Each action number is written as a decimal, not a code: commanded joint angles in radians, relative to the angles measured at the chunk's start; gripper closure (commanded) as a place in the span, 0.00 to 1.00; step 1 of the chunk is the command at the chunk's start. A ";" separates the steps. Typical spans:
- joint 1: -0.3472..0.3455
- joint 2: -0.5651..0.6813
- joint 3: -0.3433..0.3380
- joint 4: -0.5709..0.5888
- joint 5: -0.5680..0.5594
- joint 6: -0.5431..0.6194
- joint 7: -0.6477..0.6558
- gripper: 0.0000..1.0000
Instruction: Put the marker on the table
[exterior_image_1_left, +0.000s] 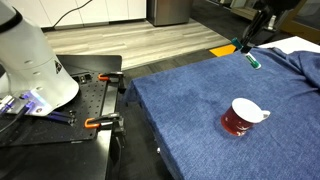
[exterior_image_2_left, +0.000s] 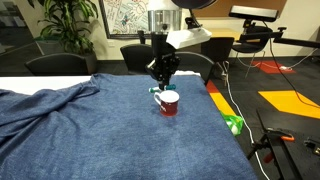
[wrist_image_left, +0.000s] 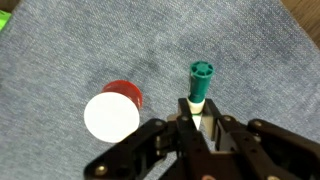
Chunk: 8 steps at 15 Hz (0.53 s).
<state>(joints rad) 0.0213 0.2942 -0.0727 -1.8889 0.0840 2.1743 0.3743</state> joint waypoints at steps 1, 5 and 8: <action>0.029 -0.015 0.019 -0.046 -0.064 0.137 -0.013 0.95; 0.074 0.040 0.007 -0.068 -0.160 0.320 0.058 0.95; 0.113 0.103 -0.026 -0.083 -0.232 0.433 0.155 0.95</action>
<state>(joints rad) 0.0903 0.3538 -0.0579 -1.9517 -0.0842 2.5134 0.4377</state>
